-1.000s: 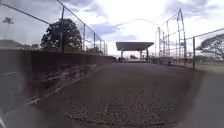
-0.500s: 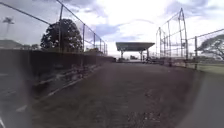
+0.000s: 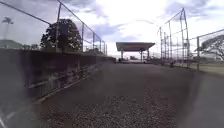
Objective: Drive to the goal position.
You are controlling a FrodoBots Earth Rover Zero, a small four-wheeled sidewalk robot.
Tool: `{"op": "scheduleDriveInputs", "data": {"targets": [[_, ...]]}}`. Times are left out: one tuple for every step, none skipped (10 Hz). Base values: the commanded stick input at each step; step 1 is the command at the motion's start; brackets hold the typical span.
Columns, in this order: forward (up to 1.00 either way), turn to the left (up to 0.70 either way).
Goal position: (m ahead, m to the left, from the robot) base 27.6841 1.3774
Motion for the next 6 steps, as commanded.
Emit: {"op": "scheduleDriveInputs", "data": {"targets": [[0.50, 0.00], [0.50, 0.00], [0.50, 0.00], [0.50, 0.00], [0.50, 0.00], [0.50, 0.00]]}}
